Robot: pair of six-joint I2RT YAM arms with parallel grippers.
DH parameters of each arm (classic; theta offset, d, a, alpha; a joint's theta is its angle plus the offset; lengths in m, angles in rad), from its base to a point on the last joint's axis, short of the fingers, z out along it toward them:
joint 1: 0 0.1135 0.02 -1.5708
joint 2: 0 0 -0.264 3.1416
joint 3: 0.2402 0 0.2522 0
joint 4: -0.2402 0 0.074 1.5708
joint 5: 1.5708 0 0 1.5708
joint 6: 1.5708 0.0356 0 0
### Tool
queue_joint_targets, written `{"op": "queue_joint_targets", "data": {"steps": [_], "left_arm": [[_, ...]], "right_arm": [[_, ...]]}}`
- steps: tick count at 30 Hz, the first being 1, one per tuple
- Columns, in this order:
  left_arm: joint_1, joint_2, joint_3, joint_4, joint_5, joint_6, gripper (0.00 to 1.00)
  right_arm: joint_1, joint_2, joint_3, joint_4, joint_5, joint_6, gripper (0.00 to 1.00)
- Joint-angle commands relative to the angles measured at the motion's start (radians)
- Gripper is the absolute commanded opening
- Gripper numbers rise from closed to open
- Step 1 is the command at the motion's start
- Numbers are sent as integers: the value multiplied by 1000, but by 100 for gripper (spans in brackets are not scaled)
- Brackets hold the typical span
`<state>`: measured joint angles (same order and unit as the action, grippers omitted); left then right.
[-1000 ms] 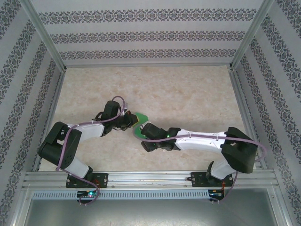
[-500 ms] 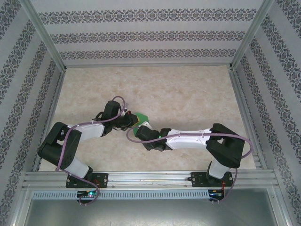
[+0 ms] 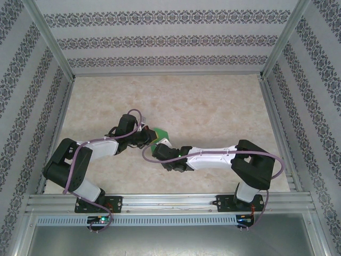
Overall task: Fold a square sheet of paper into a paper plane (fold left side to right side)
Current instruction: Fourth fold the wing at the center of the table.
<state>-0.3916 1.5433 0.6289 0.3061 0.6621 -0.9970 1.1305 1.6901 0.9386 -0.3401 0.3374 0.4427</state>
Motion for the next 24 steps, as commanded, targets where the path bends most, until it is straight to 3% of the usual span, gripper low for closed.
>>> {"op": "queue_joint_targets", "data": {"steps": [1, 5, 11, 19, 24], "left_arm": [[-10, -12, 19, -14, -2, -8, 3], [-10, -22, 5, -9, -13, -11, 6], [21, -71, -20, -64, -32, 17, 19], [148, -229, -88, -208, 8, 86, 30], [237, -347, -108, -343, 43, 155, 33]], "right_arm": [[13, 16, 25, -7, 28, 9, 25], [13, 23, 26, -10, 28, 11, 16], [13, 38, 24, -16, 22, 13, 5], [8, 51, 35, -19, -5, 13, 1], [-33, 15, 24, 2, -121, 19, 0]]}}
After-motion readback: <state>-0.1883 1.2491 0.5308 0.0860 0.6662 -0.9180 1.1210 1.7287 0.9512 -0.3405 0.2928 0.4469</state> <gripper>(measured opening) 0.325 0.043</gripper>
